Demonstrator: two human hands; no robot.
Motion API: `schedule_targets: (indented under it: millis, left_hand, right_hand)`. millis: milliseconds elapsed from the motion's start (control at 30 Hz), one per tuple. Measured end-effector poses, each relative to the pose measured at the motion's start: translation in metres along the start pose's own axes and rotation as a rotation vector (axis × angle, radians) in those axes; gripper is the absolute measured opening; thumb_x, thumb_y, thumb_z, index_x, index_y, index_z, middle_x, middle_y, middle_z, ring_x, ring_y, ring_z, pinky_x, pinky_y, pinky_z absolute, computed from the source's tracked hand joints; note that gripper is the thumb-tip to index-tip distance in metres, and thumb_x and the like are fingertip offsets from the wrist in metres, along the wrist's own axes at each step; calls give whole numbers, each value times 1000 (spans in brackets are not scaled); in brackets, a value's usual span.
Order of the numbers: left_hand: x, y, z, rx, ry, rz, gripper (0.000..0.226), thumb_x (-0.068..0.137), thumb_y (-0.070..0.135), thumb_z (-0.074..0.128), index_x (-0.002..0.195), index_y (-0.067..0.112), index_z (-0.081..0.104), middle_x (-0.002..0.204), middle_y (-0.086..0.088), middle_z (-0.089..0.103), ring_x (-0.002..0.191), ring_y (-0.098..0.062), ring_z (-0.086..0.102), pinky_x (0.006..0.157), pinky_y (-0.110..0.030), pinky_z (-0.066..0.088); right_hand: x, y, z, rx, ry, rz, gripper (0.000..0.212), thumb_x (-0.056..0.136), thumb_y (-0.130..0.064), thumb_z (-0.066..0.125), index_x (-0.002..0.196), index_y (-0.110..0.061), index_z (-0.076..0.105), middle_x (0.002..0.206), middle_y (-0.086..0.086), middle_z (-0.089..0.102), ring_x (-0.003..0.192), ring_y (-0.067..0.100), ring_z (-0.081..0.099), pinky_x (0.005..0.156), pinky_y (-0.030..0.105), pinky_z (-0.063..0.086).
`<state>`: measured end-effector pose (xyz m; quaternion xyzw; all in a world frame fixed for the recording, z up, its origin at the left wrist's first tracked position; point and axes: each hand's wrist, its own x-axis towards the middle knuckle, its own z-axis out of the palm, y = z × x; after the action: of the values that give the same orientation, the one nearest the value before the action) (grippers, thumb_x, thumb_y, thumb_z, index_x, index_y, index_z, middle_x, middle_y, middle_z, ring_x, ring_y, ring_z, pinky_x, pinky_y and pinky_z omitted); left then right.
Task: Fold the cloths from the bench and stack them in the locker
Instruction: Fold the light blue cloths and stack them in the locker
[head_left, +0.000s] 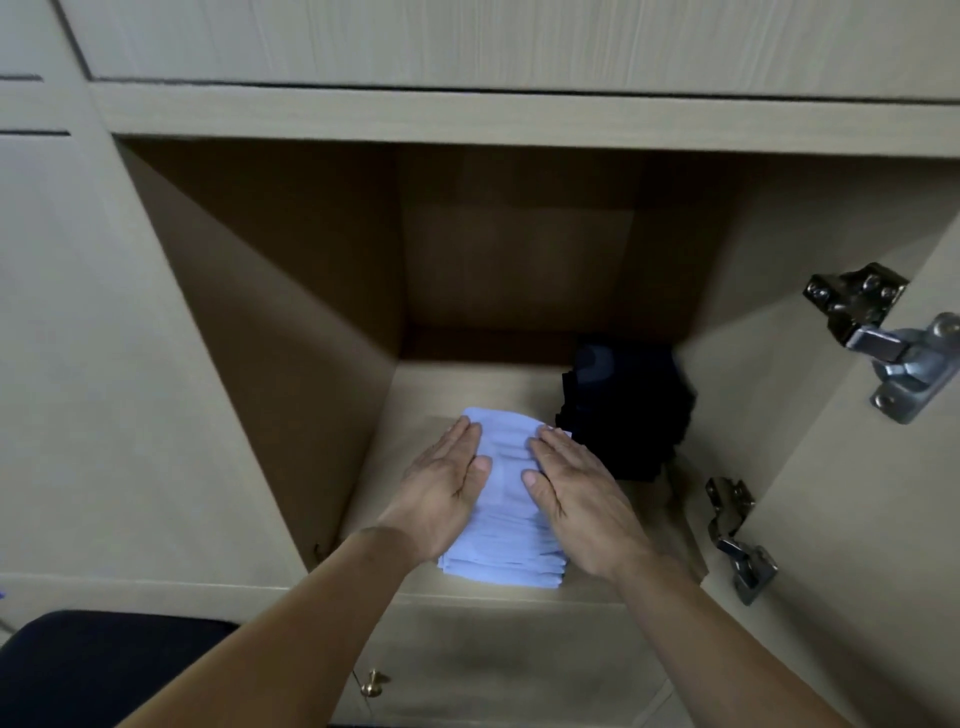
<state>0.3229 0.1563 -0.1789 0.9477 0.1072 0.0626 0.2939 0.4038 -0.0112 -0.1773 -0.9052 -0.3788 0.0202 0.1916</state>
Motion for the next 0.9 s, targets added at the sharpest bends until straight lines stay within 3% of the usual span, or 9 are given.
schedule_targets:
  millis: [133, 200, 333, 400, 467, 600, 733, 900]
  left_hand:
    - [-7, 13, -15, -25, 71, 4, 56, 104, 38, 33, 154, 15, 24, 163, 0, 16, 150, -9, 11, 119, -19, 8]
    - [-16, 21, -27, -9, 86, -4, 56, 104, 39, 35, 154, 15, 25, 162, -2, 19, 149, -11, 14, 120, -22, 12]
    - [-53, 41, -57, 113, 64, -44, 67, 96, 54, 31, 145, 10, 38, 152, -7, 40, 140, -22, 36, 111, -32, 31]
    - [-77, 50, -70, 191, 34, -104, 60, 99, 48, 34, 145, 11, 37, 151, -8, 41, 137, -26, 40, 108, -34, 34]
    - [-105, 54, -82, 259, -7, -171, 55, 102, 43, 37, 148, 12, 34, 154, -8, 36, 139, -26, 37, 110, -34, 32]
    - [-171, 47, -106, 264, -3, -281, 50, 102, 45, 38, 137, 10, 45, 143, -9, 47, 132, -31, 46, 105, -39, 38]
    - [-243, 34, -128, 229, 91, -384, 57, 101, 46, 39, 146, 10, 37, 151, -7, 41, 134, -29, 44, 109, -42, 37]
    - [-340, 12, -159, 253, 206, -500, 61, 101, 45, 42, 152, 14, 29, 156, -5, 35, 138, -26, 40, 112, -39, 33]
  right_hand:
    - [-2, -9, -23, -13, 78, 9, 51, 100, -41, 26, 142, -21, 46, 151, -3, 42, 141, 11, 30, 115, 21, 8]
    - [-8, -18, -39, -2, 116, 26, 43, 99, -36, 38, 137, -22, 52, 138, -2, 55, 132, 17, 43, 111, 24, 20]
    - [-29, -39, -67, -7, 133, 55, 38, 96, -26, 50, 133, -20, 55, 127, 3, 62, 118, 22, 52, 95, 31, 41]
    - [-43, -52, -77, 3, 122, 58, 33, 95, -25, 51, 126, -15, 59, 120, 6, 64, 112, 25, 56, 91, 36, 47]
    - [-58, -66, -84, 1, 107, 58, 30, 95, -25, 52, 120, -10, 60, 114, 8, 66, 106, 28, 58, 87, 39, 48]
    - [-90, -105, -88, 26, 108, 31, 33, 96, -29, 49, 124, -13, 57, 111, 7, 66, 103, 26, 58, 83, 35, 48]
    - [-118, -157, -86, 65, 74, -65, 45, 96, -32, 48, 140, -23, 49, 122, 5, 65, 121, 25, 53, 90, 34, 45]
    - [-153, -236, -67, 63, 45, -229, 44, 95, -33, 49, 139, -24, 49, 137, 2, 56, 126, 27, 49, 95, 35, 41]
